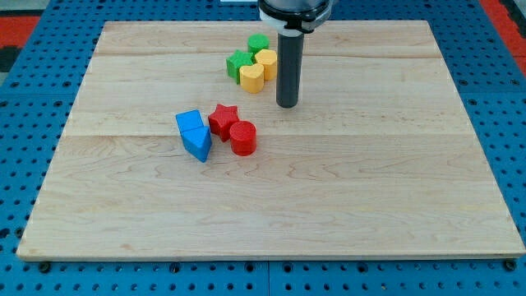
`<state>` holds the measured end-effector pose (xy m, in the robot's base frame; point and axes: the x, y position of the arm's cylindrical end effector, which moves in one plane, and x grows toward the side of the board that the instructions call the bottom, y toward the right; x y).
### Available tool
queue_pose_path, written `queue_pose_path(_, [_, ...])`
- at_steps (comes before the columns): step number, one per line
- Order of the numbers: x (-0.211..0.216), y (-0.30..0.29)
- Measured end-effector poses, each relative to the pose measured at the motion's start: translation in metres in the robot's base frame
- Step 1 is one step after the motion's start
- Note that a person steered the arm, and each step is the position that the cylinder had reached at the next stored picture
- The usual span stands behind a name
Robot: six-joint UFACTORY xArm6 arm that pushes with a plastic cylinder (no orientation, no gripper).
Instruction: Separate red star and red circle
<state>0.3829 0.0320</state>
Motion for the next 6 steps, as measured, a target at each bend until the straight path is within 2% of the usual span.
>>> queue_pose_path(2, [0.015, 0.005])
queue_pose_path(3, [0.068, 0.022])
queue_pose_path(5, [0.110, -0.050])
queue_pose_path(6, [0.070, -0.079])
